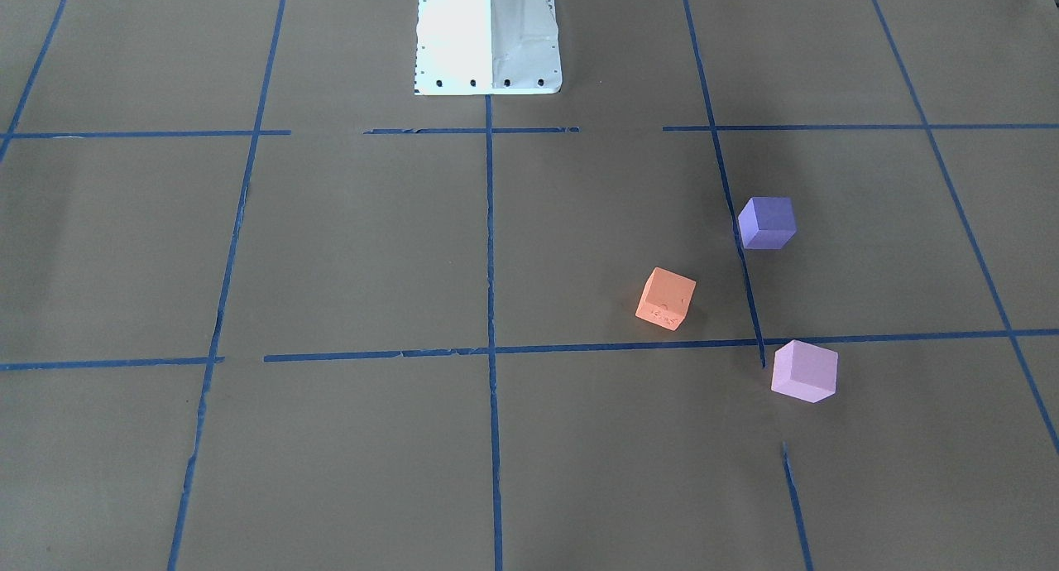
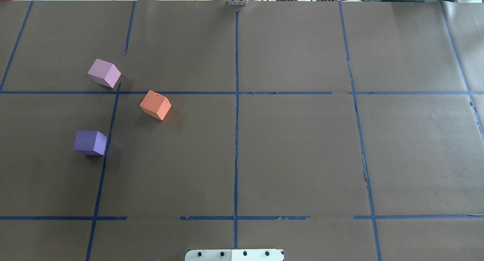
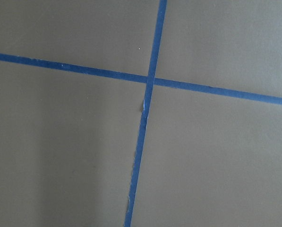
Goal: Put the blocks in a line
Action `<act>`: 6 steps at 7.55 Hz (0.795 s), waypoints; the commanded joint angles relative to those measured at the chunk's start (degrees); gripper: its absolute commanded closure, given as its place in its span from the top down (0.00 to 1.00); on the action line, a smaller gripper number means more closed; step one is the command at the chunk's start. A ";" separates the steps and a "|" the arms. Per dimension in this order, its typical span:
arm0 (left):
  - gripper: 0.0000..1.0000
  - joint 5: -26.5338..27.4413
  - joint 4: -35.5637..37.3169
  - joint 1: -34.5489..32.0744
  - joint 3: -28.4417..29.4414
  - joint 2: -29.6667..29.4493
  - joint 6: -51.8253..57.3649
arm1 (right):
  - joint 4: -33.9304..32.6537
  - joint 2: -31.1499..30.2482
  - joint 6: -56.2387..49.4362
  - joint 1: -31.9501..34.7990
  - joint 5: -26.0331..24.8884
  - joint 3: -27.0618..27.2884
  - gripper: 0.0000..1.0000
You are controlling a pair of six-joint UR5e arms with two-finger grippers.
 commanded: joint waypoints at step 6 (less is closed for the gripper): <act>1.00 0.53 -2.62 27.59 7.89 -26.18 -21.64 | 0.00 0.00 0.00 0.00 0.00 0.00 1.00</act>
